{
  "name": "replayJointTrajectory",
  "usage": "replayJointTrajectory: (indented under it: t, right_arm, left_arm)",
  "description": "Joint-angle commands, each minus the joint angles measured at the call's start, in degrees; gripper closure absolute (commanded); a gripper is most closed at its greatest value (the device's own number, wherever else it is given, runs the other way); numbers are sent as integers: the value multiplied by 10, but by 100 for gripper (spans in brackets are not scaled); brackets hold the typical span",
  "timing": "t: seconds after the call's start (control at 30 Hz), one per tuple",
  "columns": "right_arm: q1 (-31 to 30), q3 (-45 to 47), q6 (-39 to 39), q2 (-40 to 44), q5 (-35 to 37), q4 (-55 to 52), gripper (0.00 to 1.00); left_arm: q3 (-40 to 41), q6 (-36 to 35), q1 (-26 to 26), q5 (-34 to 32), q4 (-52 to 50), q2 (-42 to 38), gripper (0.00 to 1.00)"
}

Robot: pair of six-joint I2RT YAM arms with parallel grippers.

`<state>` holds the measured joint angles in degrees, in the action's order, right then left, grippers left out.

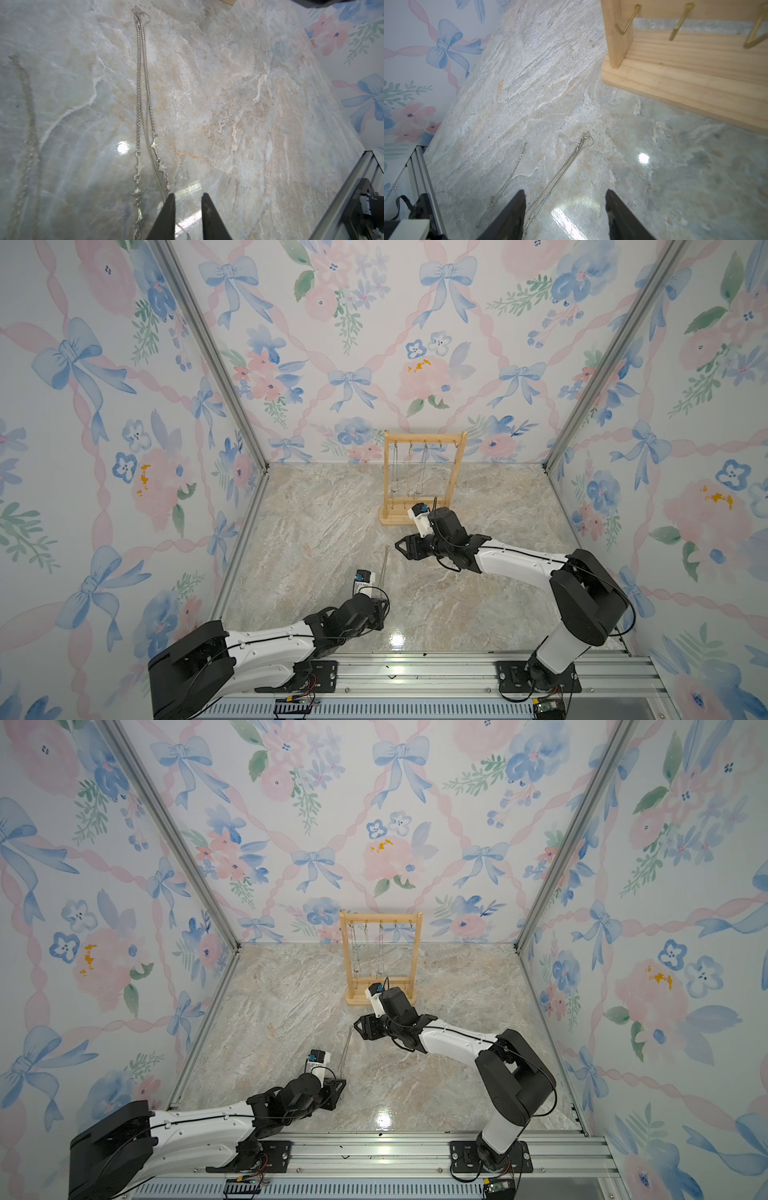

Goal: Take the necklace off the jewelry display stand
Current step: Place the necklace at the center of the board, then take off the necklace from the stand.

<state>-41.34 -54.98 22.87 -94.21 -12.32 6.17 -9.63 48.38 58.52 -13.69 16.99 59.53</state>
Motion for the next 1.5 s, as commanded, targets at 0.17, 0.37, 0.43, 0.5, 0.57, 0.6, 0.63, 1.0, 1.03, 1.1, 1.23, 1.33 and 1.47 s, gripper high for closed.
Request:
replayJointTrajectory:
  t: [0.17, 0.37, 0.43, 0.5, 0.57, 0.6, 0.63, 1.0, 1.03, 1.1, 1.23, 1.33, 1.47]
  right_arm:
    - [14, 148, 7, 149, 44, 134, 41]
    - [47, 284, 20, 277, 52, 260, 44]
    - [60, 328, 23, 321, 59, 297, 44]
    - [68, 362, 21, 359, 66, 324, 44]
    - [74, 389, 16, 394, 77, 339, 45]
    - [77, 401, 13, 409, 82, 345, 45]
    - [81, 410, 12, 421, 88, 352, 45]
    - [110, 436, 12, 420, 90, 398, 46]
    - [111, 437, 10, 414, 90, 402, 46]
    - [112, 436, 3, 404, 90, 406, 46]
    - [113, 431, -7, 385, 89, 412, 47]
    - [113, 421, -15, 378, 89, 404, 48]
    - [113, 384, -37, 380, 103, 337, 48]
  left_arm:
    - [-34, -53, 3, -19, -16, -58, 59]
    - [-77, -116, -1, -43, -34, -88, 42]
    - [-95, -139, -4, -51, -35, -90, 36]
    - [-113, -157, -8, -63, -34, -86, 32]
    - [-133, -176, -13, -72, -34, -76, 27]
    - [-142, -183, -15, -82, -32, -71, 24]
    - [-152, -188, -16, -90, -30, -64, 20]
    - [-183, -229, -42, -104, 125, 68, 2]
    - [-186, -231, -47, -101, 137, 85, 2]
    - [-192, -235, -58, -91, 152, 114, 2]
    - [-185, -242, -75, -77, 172, 145, 2]
    - [-170, -240, -88, -67, 180, 151, 2]
    - [-163, -235, -106, -52, 182, 150, 2]
